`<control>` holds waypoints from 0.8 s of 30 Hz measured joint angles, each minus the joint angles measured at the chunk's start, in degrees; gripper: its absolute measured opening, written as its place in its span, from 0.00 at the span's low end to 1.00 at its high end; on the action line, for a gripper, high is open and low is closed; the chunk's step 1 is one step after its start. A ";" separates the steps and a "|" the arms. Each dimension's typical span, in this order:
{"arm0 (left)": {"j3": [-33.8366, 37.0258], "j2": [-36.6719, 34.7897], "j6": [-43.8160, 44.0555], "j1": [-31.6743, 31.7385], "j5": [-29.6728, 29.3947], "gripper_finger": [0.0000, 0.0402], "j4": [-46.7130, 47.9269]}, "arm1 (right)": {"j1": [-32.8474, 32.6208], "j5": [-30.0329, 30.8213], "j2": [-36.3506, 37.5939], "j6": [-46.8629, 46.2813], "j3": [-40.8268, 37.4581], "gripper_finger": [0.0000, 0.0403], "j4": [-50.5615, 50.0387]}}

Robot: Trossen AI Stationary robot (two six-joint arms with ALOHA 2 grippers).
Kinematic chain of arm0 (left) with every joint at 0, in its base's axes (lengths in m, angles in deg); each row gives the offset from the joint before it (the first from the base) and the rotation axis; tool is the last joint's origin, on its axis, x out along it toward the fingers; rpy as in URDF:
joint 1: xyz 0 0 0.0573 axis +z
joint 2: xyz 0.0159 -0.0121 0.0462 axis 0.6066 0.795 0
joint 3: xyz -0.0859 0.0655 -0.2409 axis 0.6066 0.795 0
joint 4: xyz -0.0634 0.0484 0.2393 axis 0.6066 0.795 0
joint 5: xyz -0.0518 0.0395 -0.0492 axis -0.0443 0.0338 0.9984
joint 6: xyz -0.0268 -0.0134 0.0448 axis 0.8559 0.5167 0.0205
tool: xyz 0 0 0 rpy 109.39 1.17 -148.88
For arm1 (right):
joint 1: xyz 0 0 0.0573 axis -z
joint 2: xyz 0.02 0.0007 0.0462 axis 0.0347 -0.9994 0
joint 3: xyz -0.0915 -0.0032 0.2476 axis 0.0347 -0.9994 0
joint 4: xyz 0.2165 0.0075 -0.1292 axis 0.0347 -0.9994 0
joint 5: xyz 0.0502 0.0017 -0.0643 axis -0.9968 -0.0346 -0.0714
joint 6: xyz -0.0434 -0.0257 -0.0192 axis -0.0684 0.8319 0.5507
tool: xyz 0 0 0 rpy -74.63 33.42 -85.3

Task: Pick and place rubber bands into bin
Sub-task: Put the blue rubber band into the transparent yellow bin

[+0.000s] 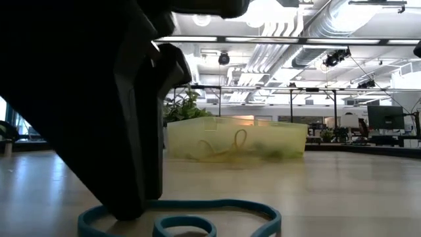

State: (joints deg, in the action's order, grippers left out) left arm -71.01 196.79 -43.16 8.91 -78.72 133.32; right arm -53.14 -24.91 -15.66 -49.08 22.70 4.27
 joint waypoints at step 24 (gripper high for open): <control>-0.02 1.69 0.07 3.75 7.68 0.02 -0.35 | -0.02 0.36 0.00 -1.98 0.00 0.48 0.96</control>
State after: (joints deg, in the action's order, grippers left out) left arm -71.02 198.48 -43.08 12.66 -71.04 132.97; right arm -53.17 -24.55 -15.66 -51.06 22.70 5.23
